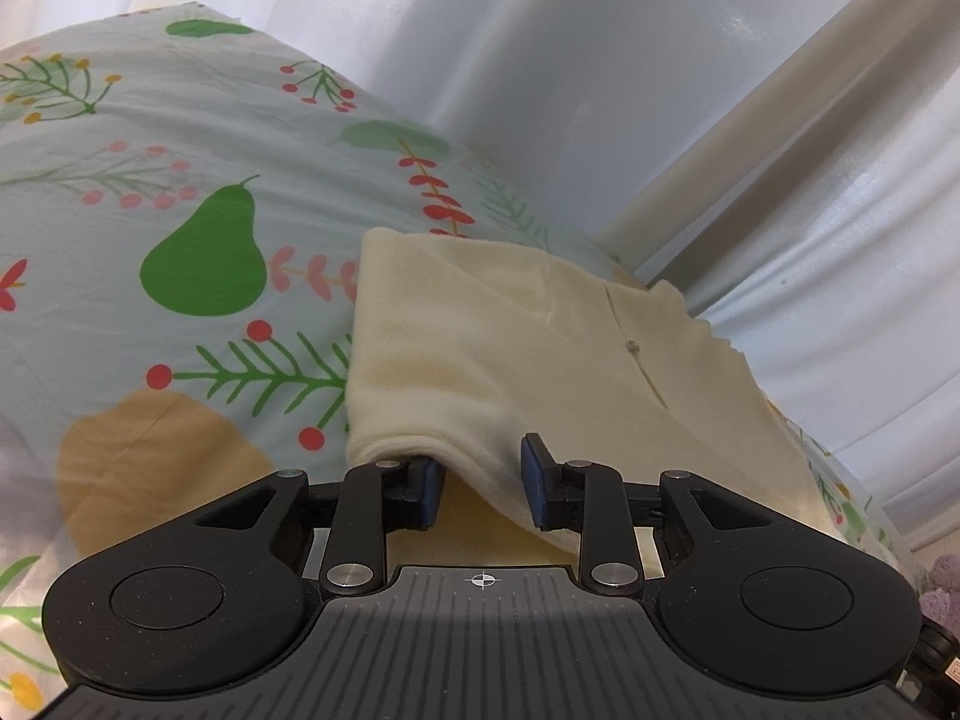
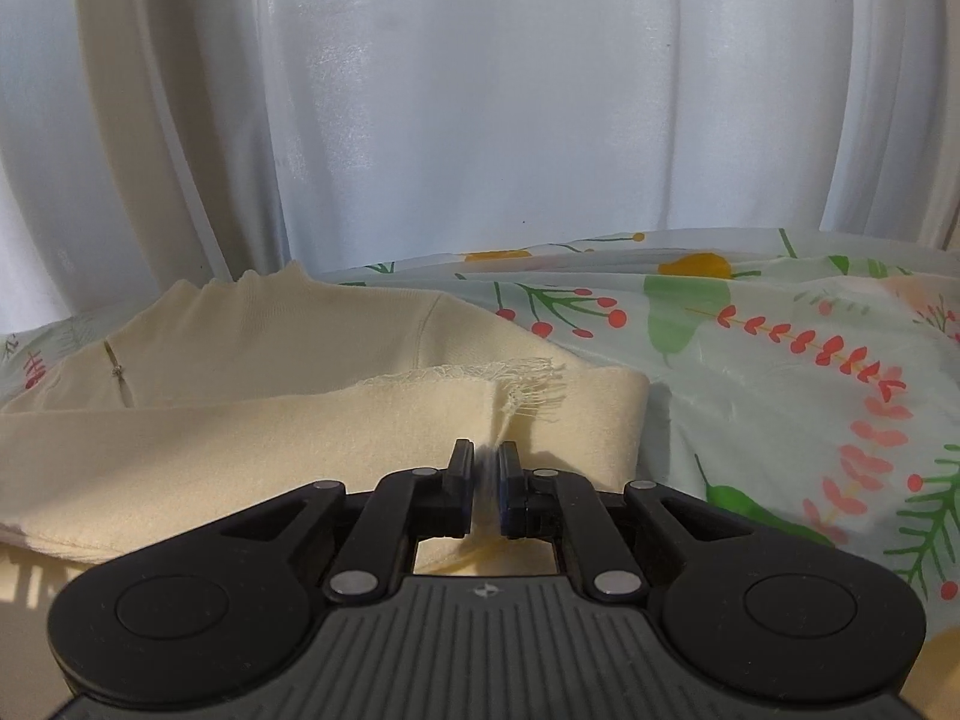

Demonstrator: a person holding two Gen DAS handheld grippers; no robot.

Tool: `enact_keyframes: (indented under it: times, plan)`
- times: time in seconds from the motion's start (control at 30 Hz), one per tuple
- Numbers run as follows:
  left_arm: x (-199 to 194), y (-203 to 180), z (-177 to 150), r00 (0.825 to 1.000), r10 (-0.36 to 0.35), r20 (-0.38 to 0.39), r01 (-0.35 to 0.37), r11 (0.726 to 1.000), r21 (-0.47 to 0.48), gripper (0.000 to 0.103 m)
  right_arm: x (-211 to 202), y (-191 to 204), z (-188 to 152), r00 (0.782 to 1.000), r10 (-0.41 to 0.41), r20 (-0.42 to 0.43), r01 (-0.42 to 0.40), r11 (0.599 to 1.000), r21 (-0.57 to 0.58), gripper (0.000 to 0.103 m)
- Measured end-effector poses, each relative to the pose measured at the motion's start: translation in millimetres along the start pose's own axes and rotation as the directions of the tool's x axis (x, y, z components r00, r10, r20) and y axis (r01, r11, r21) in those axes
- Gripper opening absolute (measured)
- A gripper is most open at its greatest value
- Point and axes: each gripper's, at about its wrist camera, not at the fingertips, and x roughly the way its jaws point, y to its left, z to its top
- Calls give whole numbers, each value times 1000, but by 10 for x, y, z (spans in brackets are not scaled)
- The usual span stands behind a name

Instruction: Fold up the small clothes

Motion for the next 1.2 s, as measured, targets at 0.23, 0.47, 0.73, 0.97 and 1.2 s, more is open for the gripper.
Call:
enact_keyframes:
  times: [0.23,0.47,0.73,0.97,1.2]
  plan:
    - [-83,-308,-342,988,-134,-75,138,989,48,31,-266,-489,-364,920,392,-25,-325,796,511,34]
    - [148,-539,-477,982,-135,-130,147,985,89,30,33,-482,-509,919,393,-16,-281,683,674,8]
    - [164,-476,-462,983,-128,-132,139,987,78,21,188,-472,-343,945,327,-6,-253,743,620,7]
    - [142,-473,-273,990,-98,-98,105,992,71,35,62,-509,-394,923,384,-36,-289,748,597,12]
    - [265,-442,-143,995,-39,-96,47,995,84,34,-190,-515,-558,933,359,-40,-288,807,516,12]
